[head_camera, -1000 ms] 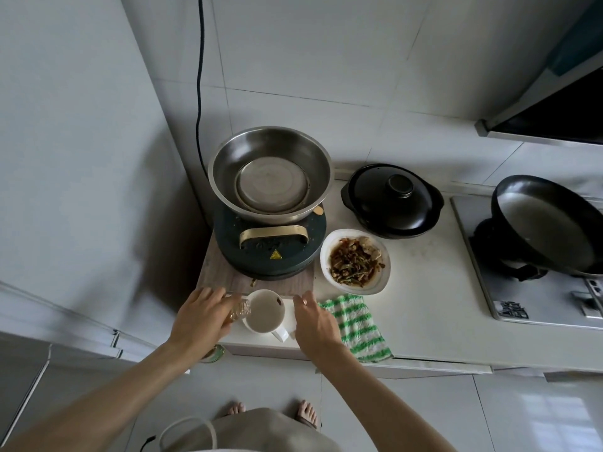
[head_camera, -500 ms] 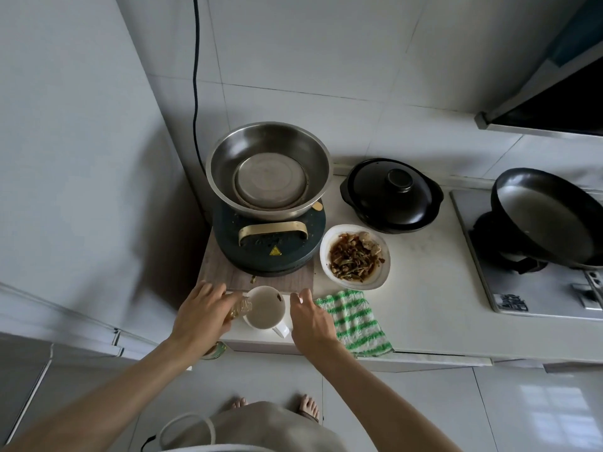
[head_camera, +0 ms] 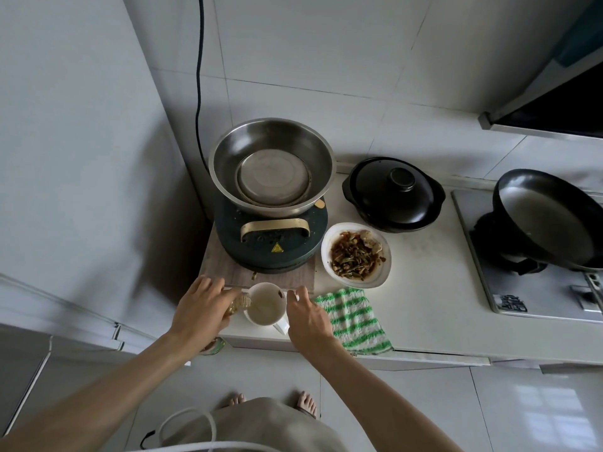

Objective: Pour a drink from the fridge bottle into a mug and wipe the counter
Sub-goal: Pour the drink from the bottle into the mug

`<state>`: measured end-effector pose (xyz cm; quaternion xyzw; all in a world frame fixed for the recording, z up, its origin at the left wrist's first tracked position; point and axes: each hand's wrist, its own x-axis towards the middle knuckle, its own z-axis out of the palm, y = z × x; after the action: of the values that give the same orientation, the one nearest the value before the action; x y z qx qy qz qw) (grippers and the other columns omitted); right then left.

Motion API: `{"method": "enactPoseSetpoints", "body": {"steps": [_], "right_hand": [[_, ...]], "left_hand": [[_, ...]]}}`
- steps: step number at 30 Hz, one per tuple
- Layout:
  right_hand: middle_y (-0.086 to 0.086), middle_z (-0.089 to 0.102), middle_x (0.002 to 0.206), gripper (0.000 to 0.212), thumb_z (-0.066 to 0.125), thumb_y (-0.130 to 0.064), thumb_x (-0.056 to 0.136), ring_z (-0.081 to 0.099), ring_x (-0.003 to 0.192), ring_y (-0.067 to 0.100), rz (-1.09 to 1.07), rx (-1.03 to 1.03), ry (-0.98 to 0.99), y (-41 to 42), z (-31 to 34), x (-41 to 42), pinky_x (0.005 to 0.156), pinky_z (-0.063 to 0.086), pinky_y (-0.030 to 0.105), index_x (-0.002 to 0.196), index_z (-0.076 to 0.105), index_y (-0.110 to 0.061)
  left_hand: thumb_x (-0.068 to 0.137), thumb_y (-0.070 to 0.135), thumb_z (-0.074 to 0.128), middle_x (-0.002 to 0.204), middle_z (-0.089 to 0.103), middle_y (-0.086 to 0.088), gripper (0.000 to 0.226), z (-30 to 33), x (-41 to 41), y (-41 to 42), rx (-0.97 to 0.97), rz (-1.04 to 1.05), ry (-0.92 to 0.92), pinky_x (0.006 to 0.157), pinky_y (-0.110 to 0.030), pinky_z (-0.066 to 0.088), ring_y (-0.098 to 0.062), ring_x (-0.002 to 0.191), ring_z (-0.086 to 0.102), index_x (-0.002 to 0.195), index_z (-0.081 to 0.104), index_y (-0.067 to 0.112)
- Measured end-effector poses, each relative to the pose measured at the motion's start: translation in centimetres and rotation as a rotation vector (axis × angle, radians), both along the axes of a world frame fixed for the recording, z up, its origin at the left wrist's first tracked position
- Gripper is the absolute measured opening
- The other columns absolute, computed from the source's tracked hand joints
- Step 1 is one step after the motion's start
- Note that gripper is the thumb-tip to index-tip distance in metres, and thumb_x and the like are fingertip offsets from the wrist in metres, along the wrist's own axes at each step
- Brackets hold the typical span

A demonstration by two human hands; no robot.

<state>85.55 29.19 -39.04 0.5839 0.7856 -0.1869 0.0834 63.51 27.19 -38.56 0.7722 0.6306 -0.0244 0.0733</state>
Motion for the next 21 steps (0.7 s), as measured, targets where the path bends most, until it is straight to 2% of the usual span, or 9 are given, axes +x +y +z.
{"method": "enactPoseSetpoints", "body": {"steps": [12, 17, 21], "right_hand": [[0.016, 0.038, 0.140, 0.050, 0.062, 0.003, 0.090, 0.063, 0.112, 0.031, 0.010, -0.017, -0.016, -0.07, -0.48, 0.22, 0.090, 0.056, 0.039, 0.136, 0.044, -0.003], [0.016, 0.036, 0.143, 0.050, 0.063, 0.000, 0.091, 0.063, 0.114, 0.029, 0.017, -0.011, -0.023, -0.23, -0.68, 0.29, 0.092, 0.055, 0.037, 0.137, 0.043, -0.004], [0.016, 0.034, 0.145, 0.054, 0.065, 0.000, 0.090, 0.062, 0.114, 0.030, 0.012, -0.014, -0.027, -0.32, -0.81, 0.28, 0.090, 0.055, 0.037, 0.138, 0.042, -0.004]], "left_hand": [[0.052, 0.025, 0.092, 0.092, 0.063, -0.002, 0.067, 0.13, 0.36, 0.18, -0.009, -0.015, -0.010, 0.083, -0.036, 0.055, -0.025, 0.087, 0.059, 0.115, 0.069, 0.025], [0.050, 0.025, 0.093, 0.094, 0.066, -0.006, 0.067, 0.06, 0.39, 0.48, 0.000, -0.041, 0.055, 0.095, -0.047, 0.053, -0.031, 0.090, 0.062, 0.112, 0.070, 0.024], [0.046, 0.024, 0.094, 0.095, 0.068, -0.008, 0.068, 0.09, 0.43, 0.66, -0.008, -0.047, 0.078, 0.096, -0.051, 0.053, -0.034, 0.092, 0.064, 0.110, 0.071, 0.024]]}}
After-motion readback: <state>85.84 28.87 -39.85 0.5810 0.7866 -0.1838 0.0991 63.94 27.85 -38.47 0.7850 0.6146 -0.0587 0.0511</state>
